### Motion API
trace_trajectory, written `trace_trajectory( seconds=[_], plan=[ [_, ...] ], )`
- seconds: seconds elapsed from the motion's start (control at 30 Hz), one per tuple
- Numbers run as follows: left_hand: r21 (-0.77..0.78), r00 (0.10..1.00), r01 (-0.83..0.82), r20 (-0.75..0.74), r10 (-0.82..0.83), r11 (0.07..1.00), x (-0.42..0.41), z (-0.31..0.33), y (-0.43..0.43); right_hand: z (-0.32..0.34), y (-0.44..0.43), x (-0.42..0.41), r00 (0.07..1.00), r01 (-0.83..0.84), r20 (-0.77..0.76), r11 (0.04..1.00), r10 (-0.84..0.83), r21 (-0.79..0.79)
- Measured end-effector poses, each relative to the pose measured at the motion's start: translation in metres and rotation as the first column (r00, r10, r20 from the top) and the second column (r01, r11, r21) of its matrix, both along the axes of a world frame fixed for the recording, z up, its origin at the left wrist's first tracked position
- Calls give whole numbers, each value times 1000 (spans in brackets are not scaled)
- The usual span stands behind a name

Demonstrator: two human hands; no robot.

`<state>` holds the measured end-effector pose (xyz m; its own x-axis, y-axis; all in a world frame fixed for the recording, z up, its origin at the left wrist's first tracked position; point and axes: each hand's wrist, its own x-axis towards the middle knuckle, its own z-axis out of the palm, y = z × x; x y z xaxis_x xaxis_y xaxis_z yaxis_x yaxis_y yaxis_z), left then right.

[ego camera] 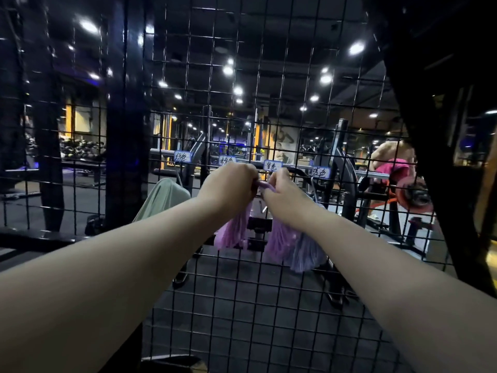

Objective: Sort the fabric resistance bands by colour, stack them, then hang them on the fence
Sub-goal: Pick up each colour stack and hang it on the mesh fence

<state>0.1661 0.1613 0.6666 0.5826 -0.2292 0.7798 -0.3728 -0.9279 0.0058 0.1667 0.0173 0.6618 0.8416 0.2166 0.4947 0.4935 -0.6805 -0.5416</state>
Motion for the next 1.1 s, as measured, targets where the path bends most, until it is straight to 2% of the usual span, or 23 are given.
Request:
trace_trajectory(
  seconds=[0.17, 0.33, 0.43, 0.6, 0.73, 0.87, 1.0, 1.1],
  plan=[
    [215, 988, -139, -33, 149, 967, 16, 7, -7, 0, -1, 15, 998, 21, -60, 1000, -20, 13],
    [219, 989, -116, -65, 133, 969, 32, 3, -12, -13, 1, 40, 983, 173, -63, 984, -175, -28],
    [244, 981, -99, -140, 136, 965, 42, 3, -10, -19, 3, 49, 978, 180, -102, 983, -182, -31],
    [175, 981, -51, -174, 82, 983, 57, -9, -7, -29, 5, 63, 967, 195, -156, 979, -201, -58],
    [123, 982, -17, -187, 40, 992, 66, -17, -6, -45, 6, 72, 973, 216, -106, 972, -206, 95],
    [81, 980, 6, -199, 10, 997, 71, -25, -5, -55, 6, 68, 977, 198, -104, 972, -185, 129],
    [70, 980, 28, -200, -13, 997, 70, -35, -6, -62, 5, 60, 967, 151, -227, 975, -112, 161],
    [19, 978, 42, -206, -37, 999, 69, -40, -8, -61, 5, 55, 963, 154, -255, 958, -91, 241]
  ],
)
